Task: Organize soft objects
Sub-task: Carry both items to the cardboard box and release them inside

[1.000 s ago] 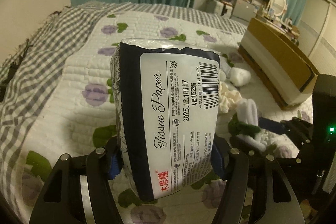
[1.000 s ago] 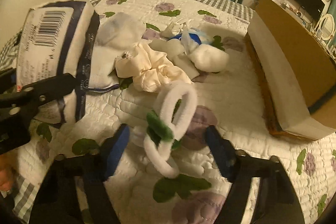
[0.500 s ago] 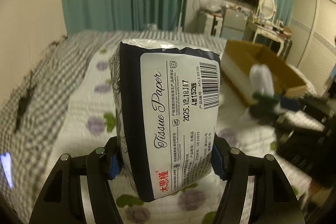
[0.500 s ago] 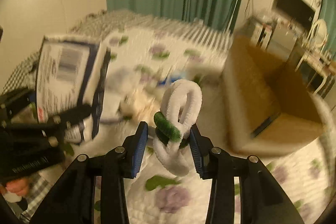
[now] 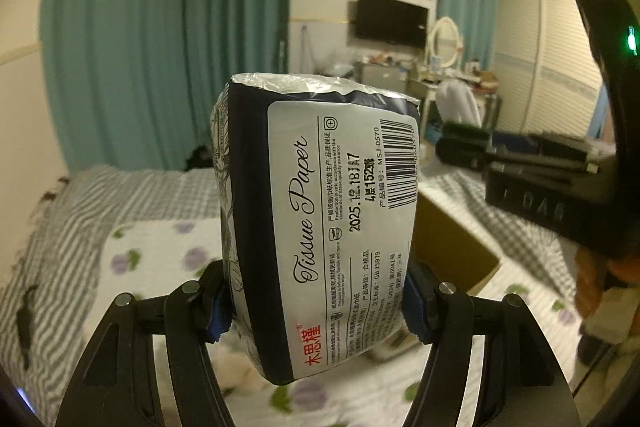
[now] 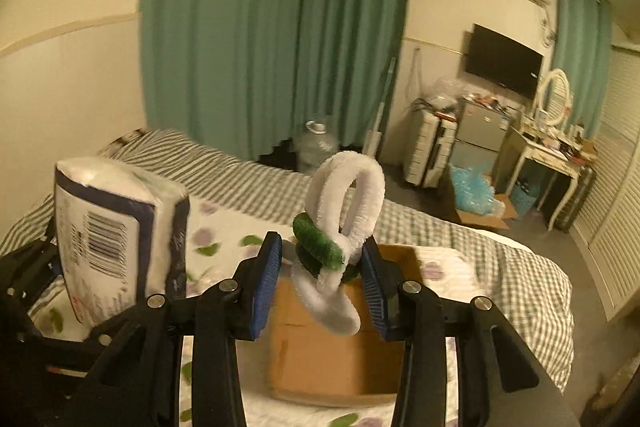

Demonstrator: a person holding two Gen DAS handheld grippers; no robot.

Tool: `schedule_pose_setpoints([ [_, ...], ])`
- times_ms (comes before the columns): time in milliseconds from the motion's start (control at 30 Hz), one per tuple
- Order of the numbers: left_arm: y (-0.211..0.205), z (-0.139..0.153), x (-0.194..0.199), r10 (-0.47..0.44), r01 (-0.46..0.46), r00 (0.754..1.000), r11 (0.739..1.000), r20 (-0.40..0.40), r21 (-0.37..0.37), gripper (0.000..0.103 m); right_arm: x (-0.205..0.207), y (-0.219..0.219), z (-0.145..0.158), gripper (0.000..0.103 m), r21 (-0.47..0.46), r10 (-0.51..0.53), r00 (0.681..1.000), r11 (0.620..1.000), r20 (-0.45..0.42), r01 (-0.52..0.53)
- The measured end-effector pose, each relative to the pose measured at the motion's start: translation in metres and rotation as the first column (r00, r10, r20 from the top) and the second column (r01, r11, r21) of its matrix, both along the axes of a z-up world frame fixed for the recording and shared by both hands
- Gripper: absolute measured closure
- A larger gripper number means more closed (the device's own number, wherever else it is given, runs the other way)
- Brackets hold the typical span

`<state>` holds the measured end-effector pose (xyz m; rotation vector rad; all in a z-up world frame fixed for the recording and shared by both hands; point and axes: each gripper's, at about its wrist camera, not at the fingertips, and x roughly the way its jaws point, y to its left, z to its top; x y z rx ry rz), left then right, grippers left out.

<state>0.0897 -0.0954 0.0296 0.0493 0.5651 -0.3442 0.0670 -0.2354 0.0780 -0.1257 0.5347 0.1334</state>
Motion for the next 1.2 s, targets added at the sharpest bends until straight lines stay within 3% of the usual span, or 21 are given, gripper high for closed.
schedule_pose_setpoints([
  [200, -0.056, -0.024, 0.056, -0.041, 0.043, 0.995, 0.999, -0.086, 0.022, 0.038, 0.034, -0.063, -0.019, 0.064, 0.056, -0.073, 0.995, 0.995, -0.066, 0.077],
  [400, -0.086, -0.059, 0.079, -0.033, 0.047, 0.99, 0.994, -0.138, 0.103, 0.038, 0.067, -0.1, -0.065, 0.064, 0.103, -0.106, 0.982, 0.987, -0.155, 0.123],
  [533, -0.093, -0.068, 0.083, -0.057, 0.072, 0.987, 0.993, -0.151, 0.097, 0.032, 0.084, -0.114, -0.084, 0.062, 0.132, -0.115, 0.977, 0.981, -0.18, 0.139],
  [600, -0.098, -0.07, 0.084, -0.047, 0.064, 0.986, 0.993, -0.16, 0.102, 0.032, 0.088, -0.12, -0.09, 0.051, 0.137, -0.127, 0.974, 0.979, -0.187, 0.153],
  [667, -0.106, -0.07, 0.083, -0.05, 0.07, 0.984, 0.992, -0.169, 0.11, 0.031, 0.091, -0.126, -0.095, 0.024, 0.138, -0.142, 0.969, 0.975, -0.2, 0.172],
  [867, -0.116, -0.066, 0.078, -0.062, 0.082, 0.988, 0.987, -0.139, 0.139, 0.03, 0.084, -0.138, -0.095, 0.018, 0.18, -0.169, 0.968, 0.962, -0.186, 0.203],
  [1200, -0.102, -0.055, 0.072, -0.141, 0.144, 0.98, 0.99, -0.139, 0.008, 0.03, 0.068, -0.113, -0.081, 0.017, 0.261, -0.012, 0.984, 0.964, -0.179, 0.059],
])
